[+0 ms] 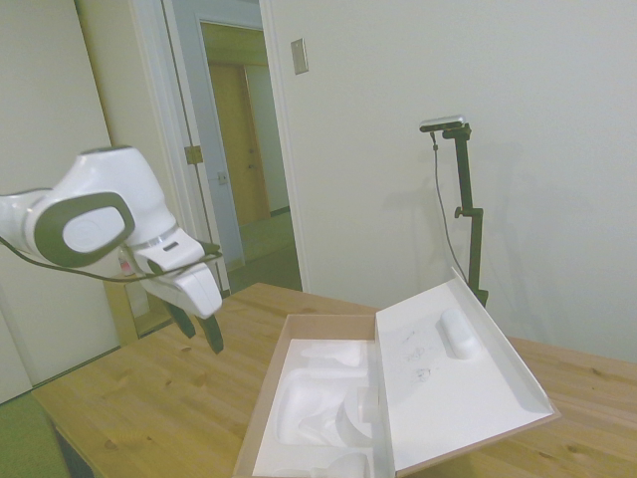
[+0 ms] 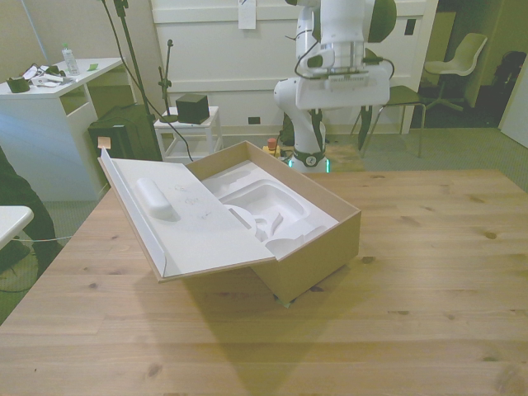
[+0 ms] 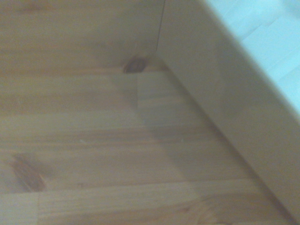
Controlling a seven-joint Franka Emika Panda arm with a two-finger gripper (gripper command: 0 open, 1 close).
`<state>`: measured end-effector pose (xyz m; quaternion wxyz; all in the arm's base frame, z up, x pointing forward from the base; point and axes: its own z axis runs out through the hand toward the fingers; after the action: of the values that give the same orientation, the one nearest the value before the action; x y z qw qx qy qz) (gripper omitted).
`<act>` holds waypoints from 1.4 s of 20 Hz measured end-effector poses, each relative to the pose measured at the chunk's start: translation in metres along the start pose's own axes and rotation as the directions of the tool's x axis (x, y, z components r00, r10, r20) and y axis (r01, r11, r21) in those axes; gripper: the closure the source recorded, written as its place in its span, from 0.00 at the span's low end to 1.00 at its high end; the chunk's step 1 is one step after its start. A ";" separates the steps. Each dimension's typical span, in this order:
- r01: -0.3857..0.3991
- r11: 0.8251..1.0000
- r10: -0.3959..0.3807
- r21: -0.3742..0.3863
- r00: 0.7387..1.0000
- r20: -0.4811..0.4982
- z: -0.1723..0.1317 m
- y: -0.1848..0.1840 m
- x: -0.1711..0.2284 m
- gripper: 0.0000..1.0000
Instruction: Close the box
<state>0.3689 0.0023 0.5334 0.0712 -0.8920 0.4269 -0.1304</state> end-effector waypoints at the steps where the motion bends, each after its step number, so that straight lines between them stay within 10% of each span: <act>1: -0.023 1.000 0.023 0.019 1.000 -0.020 -0.016 0.004 0.007 0.00; 12: -0.324 0.937 0.341 0.129 0.929 -0.145 -0.118 0.091 0.186 0.00; 28: -0.514 0.855 0.507 0.066 0.805 -0.306 -0.114 0.150 0.398 0.00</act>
<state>0.4632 -0.4033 0.6750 0.0261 -0.7129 0.6578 -0.2418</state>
